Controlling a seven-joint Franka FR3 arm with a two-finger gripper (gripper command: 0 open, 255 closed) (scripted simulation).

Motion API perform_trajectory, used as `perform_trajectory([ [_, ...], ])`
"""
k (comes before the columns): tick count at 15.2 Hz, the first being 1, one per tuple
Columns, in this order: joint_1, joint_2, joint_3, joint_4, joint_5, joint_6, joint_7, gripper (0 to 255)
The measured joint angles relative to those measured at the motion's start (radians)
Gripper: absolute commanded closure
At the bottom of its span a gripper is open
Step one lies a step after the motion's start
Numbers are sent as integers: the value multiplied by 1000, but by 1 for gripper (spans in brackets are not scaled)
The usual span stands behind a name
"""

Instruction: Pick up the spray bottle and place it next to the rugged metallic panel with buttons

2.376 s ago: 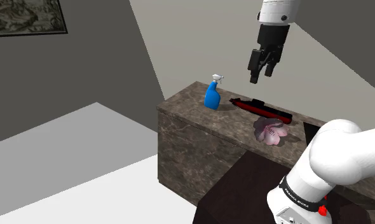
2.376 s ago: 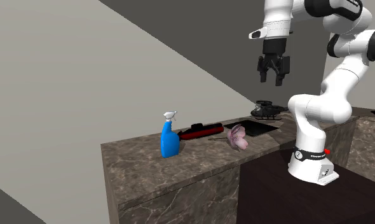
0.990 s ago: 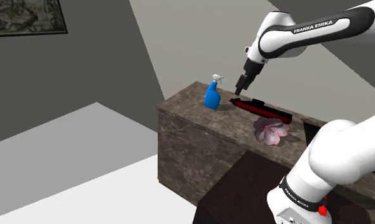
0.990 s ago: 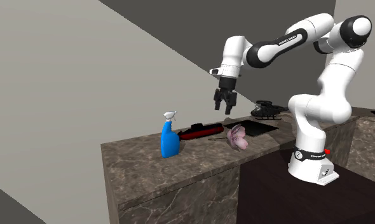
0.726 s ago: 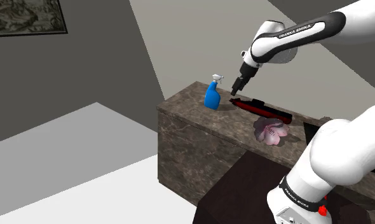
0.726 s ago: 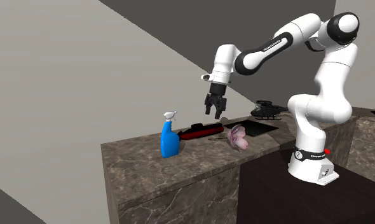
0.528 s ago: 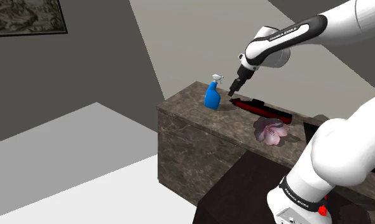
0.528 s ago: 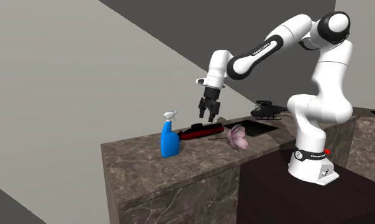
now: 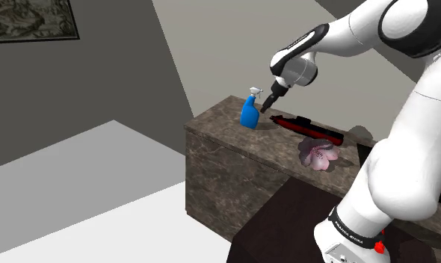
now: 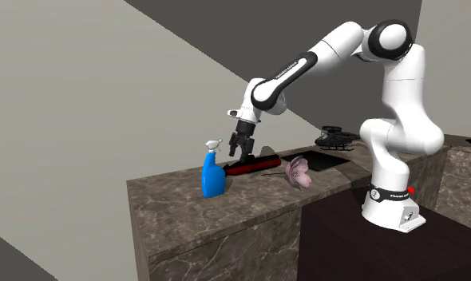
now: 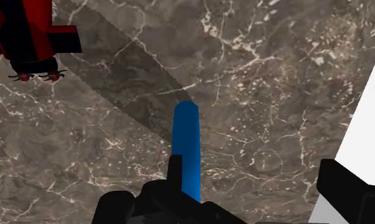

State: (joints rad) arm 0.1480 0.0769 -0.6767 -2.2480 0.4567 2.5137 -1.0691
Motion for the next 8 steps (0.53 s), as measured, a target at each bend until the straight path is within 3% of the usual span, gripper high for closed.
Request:
perform_trajectory([
  [4, -82, 191, 52, 159, 248, -37, -219, 0],
  [8, -118, 272, 95, 207, 341, -27, -286, 0],
])
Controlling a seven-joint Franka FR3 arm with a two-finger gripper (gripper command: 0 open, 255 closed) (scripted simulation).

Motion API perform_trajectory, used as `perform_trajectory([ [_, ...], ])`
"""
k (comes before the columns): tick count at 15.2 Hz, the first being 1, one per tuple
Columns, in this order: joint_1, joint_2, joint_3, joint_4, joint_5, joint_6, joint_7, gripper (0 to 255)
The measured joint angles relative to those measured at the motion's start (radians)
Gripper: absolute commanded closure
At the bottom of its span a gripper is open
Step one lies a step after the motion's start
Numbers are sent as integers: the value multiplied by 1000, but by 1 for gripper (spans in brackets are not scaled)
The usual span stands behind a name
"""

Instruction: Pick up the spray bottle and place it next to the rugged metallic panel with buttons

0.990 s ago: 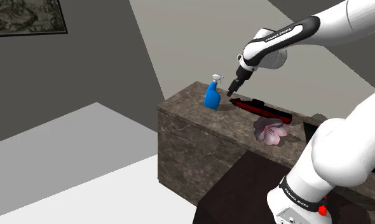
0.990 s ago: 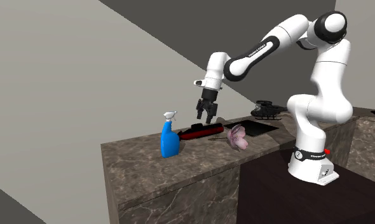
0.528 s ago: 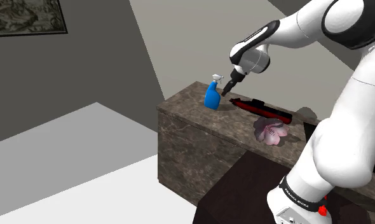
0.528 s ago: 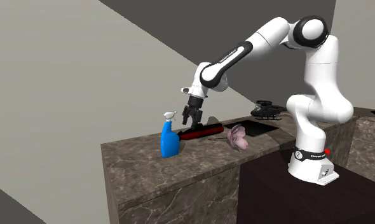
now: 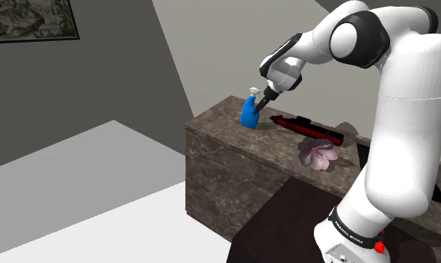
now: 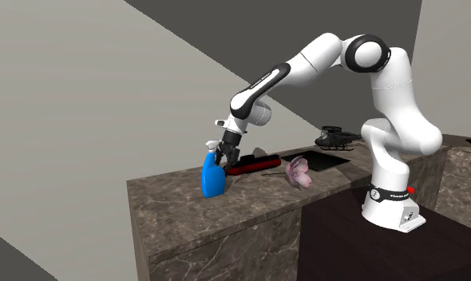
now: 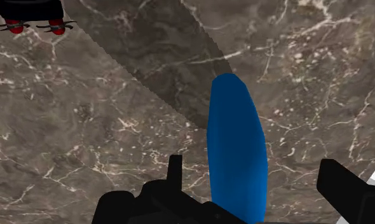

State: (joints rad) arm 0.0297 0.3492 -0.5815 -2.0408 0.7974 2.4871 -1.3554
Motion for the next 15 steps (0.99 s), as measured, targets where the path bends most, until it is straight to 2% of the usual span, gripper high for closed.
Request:
perform_trajectory([
  [4, -16, 51, 29, 22, 50, 18, -30, 0],
  [11, -22, 63, 35, 29, 61, 20, -37, 0],
  [12, -22, 63, 35, 29, 61, 20, -37, 255],
  [15, -22, 63, 34, 29, 61, 20, -37, 255],
])
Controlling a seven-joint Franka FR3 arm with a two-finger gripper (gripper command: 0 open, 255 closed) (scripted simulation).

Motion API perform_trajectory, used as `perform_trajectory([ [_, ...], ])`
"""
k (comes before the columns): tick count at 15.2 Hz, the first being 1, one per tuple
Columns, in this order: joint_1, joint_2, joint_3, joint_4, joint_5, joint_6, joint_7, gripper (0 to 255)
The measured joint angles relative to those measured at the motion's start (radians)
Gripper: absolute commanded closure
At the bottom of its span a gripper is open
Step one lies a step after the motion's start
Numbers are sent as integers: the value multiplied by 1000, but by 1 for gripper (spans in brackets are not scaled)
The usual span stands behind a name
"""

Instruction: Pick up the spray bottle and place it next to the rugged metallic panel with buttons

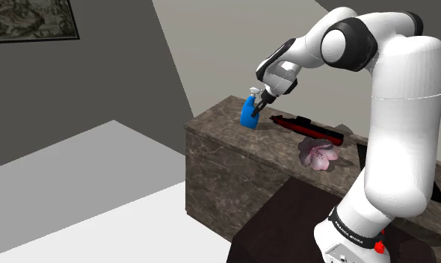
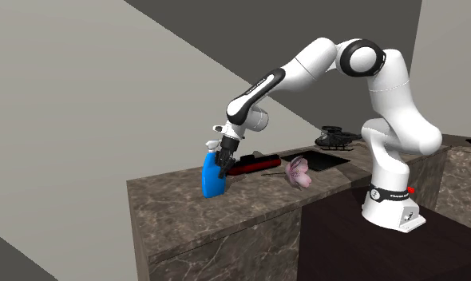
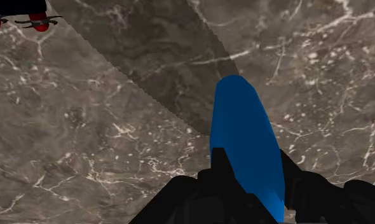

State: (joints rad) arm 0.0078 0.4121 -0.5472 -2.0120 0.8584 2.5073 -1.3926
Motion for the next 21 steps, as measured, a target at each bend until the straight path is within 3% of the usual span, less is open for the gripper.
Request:
perform_trajectory([
  [8, 3, -4, -3, 1, -6, -3, 6, 255],
  [21, 55, -114, -75, 19, -159, -90, 136, 255],
])
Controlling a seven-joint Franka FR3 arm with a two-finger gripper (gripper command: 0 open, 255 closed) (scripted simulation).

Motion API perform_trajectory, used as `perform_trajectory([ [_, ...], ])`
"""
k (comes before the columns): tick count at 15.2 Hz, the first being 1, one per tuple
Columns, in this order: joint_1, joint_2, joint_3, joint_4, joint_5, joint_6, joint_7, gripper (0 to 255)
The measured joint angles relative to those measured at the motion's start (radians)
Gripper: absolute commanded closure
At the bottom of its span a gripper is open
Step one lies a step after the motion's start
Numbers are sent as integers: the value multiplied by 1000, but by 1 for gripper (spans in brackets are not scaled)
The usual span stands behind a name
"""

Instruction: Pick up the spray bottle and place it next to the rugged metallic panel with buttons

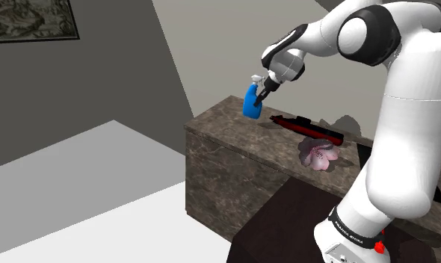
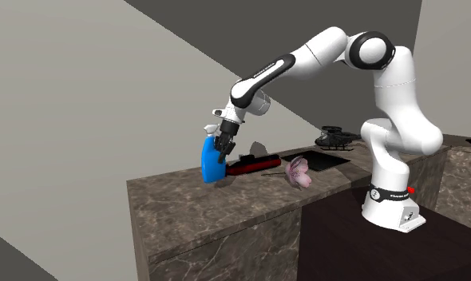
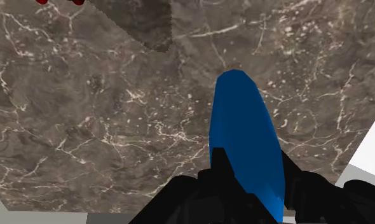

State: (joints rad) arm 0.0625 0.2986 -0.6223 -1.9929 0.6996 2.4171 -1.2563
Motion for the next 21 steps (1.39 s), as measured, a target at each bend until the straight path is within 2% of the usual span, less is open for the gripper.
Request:
perform_trajectory([
  [21, 50, -145, -67, 110, -213, -187, 190, 255],
])
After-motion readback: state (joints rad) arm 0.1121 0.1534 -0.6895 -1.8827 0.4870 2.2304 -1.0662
